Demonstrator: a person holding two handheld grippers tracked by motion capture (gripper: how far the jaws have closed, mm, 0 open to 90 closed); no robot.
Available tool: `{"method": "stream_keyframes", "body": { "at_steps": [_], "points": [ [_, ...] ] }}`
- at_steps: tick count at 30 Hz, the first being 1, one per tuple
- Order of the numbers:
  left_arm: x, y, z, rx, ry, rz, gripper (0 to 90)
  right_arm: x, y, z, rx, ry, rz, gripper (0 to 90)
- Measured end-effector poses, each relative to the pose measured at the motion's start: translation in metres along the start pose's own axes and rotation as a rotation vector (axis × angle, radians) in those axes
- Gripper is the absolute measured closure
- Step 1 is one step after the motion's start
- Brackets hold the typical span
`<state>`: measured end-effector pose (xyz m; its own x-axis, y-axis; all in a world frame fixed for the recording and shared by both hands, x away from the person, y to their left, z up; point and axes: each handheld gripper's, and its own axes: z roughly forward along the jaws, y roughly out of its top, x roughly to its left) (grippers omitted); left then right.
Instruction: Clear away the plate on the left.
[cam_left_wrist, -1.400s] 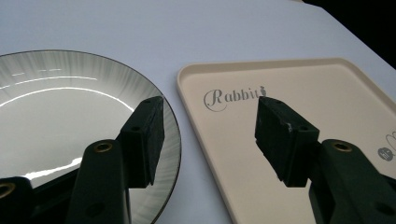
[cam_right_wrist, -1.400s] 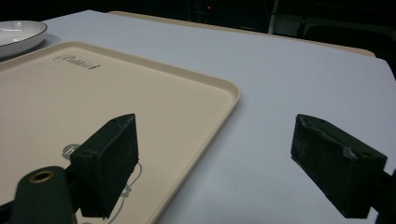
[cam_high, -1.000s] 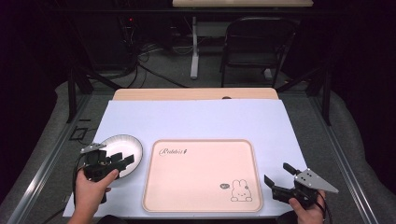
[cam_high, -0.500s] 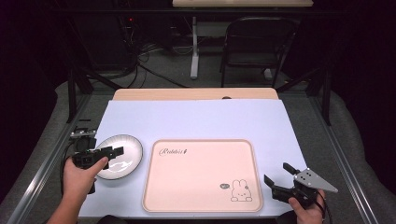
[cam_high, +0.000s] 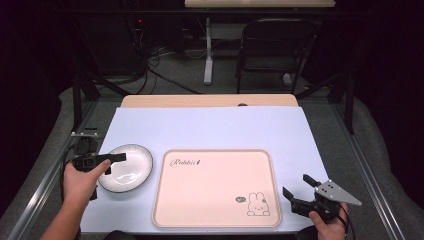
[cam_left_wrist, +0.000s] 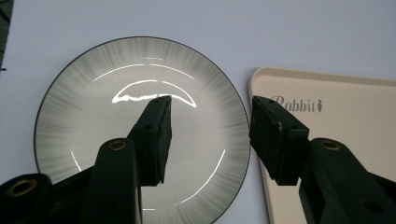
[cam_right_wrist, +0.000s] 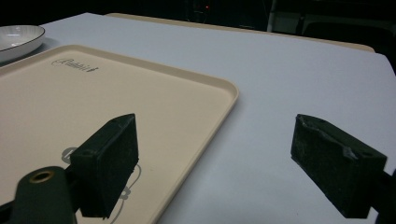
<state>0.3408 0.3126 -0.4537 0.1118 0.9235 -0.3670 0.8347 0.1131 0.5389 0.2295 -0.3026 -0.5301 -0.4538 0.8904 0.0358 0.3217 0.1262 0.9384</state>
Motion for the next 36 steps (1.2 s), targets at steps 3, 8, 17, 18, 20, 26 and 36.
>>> {"method": "stream_keyframes", "body": {
  "at_steps": [3,8,17,18,20,26,36],
  "points": [
    [0.006,0.003,-0.001,0.024,0.012,-0.014,49.2,0.000,0.000,0.000,0.002,0.001,0.002,14.2],
    [0.015,0.007,-0.001,0.037,0.037,-0.044,49.5,0.000,0.000,0.000,-0.002,0.001,0.002,14.2],
    [0.032,0.011,0.000,0.071,0.046,-0.116,49.2,0.000,0.000,-0.001,-0.002,-0.002,-0.002,14.2],
    [0.032,0.011,0.000,0.071,0.046,-0.116,49.2,0.000,0.000,-0.001,-0.002,-0.002,-0.002,14.2],
    [0.035,0.011,0.001,0.070,0.059,-0.125,48.9,0.000,0.000,0.000,-0.001,-0.001,-0.003,14.2],
    [0.045,0.009,0.006,0.081,0.079,-0.163,48.0,0.001,0.000,0.000,0.000,-0.001,-0.003,14.2],
    [0.061,0.004,0.011,0.102,0.102,-0.219,47.6,0.000,0.000,-0.001,-0.002,-0.003,-0.001,14.3]
  ]
}}
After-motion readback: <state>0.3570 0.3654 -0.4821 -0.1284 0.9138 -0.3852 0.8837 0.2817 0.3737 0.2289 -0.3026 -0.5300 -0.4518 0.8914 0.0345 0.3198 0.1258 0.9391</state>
